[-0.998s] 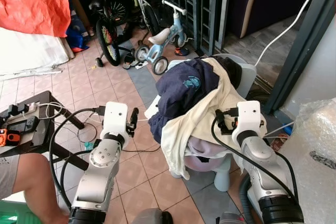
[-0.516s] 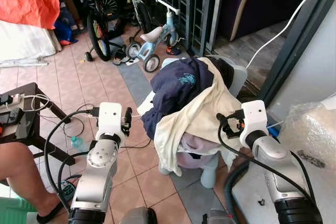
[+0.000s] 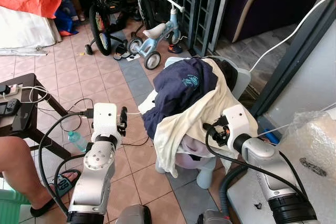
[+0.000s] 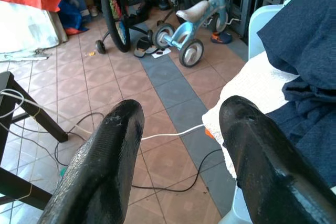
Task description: Clothes washing
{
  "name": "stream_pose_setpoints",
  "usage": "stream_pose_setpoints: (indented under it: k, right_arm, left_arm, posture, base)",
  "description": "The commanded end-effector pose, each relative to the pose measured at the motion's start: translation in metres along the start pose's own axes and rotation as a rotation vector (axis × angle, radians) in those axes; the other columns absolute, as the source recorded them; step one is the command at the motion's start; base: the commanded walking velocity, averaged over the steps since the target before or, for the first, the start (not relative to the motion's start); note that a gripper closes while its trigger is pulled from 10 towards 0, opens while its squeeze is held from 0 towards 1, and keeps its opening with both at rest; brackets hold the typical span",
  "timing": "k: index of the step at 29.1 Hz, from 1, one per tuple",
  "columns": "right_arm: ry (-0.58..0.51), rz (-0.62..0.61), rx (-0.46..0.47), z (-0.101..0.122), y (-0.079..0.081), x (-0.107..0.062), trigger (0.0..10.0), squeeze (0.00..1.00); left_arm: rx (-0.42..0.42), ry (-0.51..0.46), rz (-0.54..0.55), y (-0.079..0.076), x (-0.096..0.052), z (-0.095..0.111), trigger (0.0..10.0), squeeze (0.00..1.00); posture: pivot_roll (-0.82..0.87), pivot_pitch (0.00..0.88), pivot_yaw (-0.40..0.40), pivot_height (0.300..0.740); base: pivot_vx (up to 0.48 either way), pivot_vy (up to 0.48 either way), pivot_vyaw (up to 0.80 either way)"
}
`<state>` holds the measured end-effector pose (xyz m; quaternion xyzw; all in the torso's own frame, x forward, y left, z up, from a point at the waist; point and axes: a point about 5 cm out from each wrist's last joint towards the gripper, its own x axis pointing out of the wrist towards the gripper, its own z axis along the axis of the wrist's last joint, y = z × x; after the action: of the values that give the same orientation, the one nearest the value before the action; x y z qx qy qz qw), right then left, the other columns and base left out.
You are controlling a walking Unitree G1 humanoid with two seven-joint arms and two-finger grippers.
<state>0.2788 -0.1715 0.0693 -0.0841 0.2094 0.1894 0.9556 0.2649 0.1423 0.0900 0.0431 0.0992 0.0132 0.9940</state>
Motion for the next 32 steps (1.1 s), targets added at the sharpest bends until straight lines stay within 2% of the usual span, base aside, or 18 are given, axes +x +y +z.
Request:
stream_pose_setpoints:
  k: [1, 20, 26, 32]
  right_arm:
    - [0.023, 0.024, -0.008, -0.003, 0.005, 0.0, 0.0, 0.0]
    - [0.003, -0.02, 0.013, -0.001, -0.001, 0.001, 0.0, 0.0]
    - [-0.004, -0.019, 0.027, 0.0, 0.002, 0.003, 0.0, 0.0]
    - [-0.08, -0.054, 0.081, 0.013, -0.001, 0.007, 0.0, 0.0]
  left_arm:
    - [0.009, -0.008, 0.002, 0.001, 0.0, 0.003, 10.0, 0.0]
    - [0.0, -0.008, 0.005, -0.002, 0.004, 0.002, 10.0, 0.0]
    - [-0.001, -0.013, 0.0, -0.003, 0.006, 0.003, 10.0, 0.0]
    - [0.0, -0.018, -0.002, -0.003, 0.009, 0.006, 10.0, 0.0]
  posture:
    - [-0.02, 0.077, 0.044, 0.74]
    - [-0.03, 0.076, 0.032, 0.74]
    - [-0.03, 0.071, 0.038, 0.74]
    - [-0.03, 0.092, 0.053, 0.74]
  base:
    - [0.0, 0.0, 0.0]
    - [0.0, 0.0, 0.0]
    - [0.0, 0.0, 0.0]
    - [0.0, 0.0, 0.0]
